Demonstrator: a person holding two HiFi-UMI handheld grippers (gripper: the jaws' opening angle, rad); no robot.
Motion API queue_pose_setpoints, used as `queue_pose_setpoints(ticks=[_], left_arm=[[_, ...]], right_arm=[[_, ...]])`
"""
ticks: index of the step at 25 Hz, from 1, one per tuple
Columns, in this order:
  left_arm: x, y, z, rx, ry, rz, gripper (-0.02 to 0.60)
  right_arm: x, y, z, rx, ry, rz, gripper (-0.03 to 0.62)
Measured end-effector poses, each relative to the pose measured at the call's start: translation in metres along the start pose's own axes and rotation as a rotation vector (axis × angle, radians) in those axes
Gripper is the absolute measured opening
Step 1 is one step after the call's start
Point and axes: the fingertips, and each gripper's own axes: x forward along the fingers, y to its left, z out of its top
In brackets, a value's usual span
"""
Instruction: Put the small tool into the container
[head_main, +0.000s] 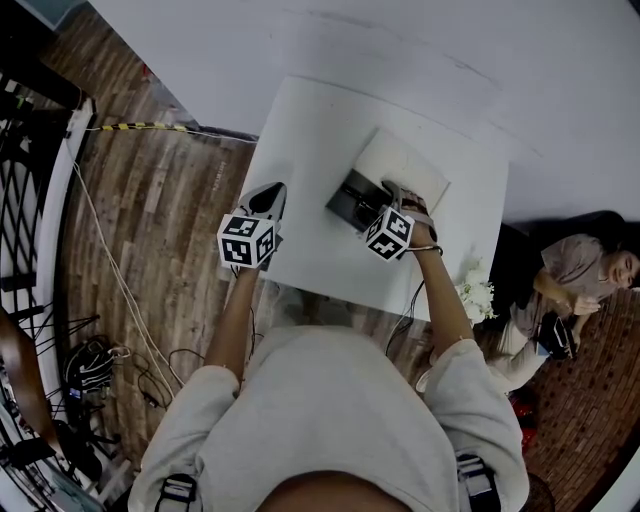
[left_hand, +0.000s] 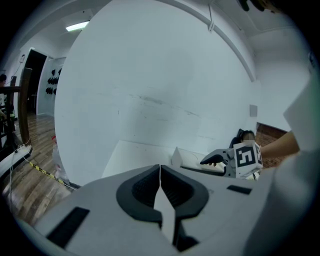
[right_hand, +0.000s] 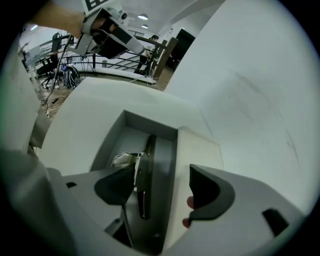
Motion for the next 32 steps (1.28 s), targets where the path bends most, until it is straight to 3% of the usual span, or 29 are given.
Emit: queue_pose_setpoints(ticks=[7,10,18,24,28,30,32], left_arm=[[0.001,-0.002,0.000,0.006,0.004,-0.008,0.012],[0.001,-0.003,-0.001,0.005,0.005,-0.009,0.012],[-0.001,-0.005,0.001,0.009,0.000,-0.015,0.012],[-0.001,-0.015,0.003,0.020,-0.006,-0.028,0.012],[-0.003,-0.023,0.006,0.032,-0.008,-0.040,0.012],[-0.005,-0.026,0.007,0.036,-0.011,-0.044,0.012],[-0.006,-0.029,0.008,0.042,-0.014,-0.047,0.012]], right_arm=[[0.000,0.020,0.002,-0.009,0.013,0.099,0.385],[0.001,0.022,0.001,-0.029,0.017,0.090,0.393],[-0.016,0.024,0.003,0.043,-0.030,0.083,0.390],[-0.031,0.016,-0.001,0.136,-0.070,0.013,0.213],[-0.040,0.011,-0.006,0.214,-0.085,-0.017,0.135],[-0.045,0.009,-0.008,0.245,-0.094,-0.043,0.050],[-0.049,0.008,-0.009,0.273,-0.106,-0.061,0.016]])
